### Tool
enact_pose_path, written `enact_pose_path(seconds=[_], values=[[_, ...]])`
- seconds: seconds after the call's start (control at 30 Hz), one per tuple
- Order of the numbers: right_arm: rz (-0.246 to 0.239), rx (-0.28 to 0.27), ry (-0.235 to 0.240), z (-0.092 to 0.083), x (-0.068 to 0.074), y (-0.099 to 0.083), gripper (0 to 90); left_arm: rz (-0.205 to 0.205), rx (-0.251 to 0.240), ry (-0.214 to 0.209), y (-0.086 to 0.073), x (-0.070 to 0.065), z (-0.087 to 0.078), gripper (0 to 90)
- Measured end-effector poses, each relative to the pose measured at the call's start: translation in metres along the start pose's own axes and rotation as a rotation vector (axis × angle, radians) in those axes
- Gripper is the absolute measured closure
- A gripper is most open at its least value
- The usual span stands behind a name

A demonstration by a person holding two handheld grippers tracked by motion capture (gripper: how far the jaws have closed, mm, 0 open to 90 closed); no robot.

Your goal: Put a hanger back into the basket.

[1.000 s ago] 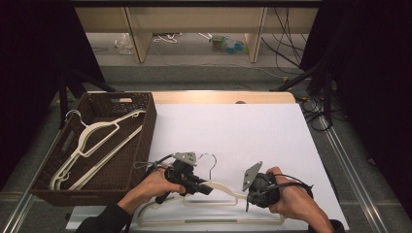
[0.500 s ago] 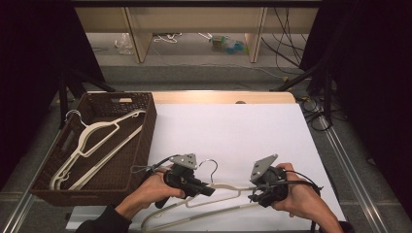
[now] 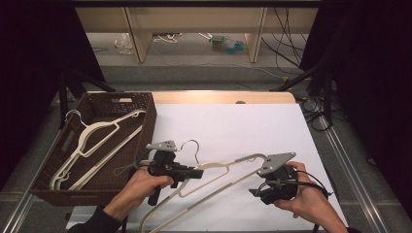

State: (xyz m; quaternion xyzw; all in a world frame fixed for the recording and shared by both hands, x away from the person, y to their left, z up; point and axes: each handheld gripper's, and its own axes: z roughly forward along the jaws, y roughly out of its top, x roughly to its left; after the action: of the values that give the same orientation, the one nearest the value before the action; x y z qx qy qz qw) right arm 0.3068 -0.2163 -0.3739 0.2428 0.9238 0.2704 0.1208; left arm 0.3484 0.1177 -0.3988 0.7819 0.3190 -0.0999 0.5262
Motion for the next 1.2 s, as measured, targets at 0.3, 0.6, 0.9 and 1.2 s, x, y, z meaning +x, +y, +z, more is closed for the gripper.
enact_pose_path(seconds=[0.3,0.6,0.9,1.2], values=[[0.063,0.007,0.012,0.007,0.003,-0.019,38.1,-0.052,-0.099,0.016,0.006,-0.007,-0.033,85.2],[0.085,0.031,0.033,0.018,0.006,-0.028,36.4,-0.025,-0.144,0.036,0.02,-0.02,-0.066,85.1],[0.081,0.037,0.047,0.02,0.005,-0.028,36.2,-0.016,-0.172,0.072,0.035,-0.021,-0.104,85.2],[0.078,0.04,0.041,0.023,0.005,-0.029,36.2,-0.02,-0.17,0.157,0.047,-0.011,-0.138,85.2]])
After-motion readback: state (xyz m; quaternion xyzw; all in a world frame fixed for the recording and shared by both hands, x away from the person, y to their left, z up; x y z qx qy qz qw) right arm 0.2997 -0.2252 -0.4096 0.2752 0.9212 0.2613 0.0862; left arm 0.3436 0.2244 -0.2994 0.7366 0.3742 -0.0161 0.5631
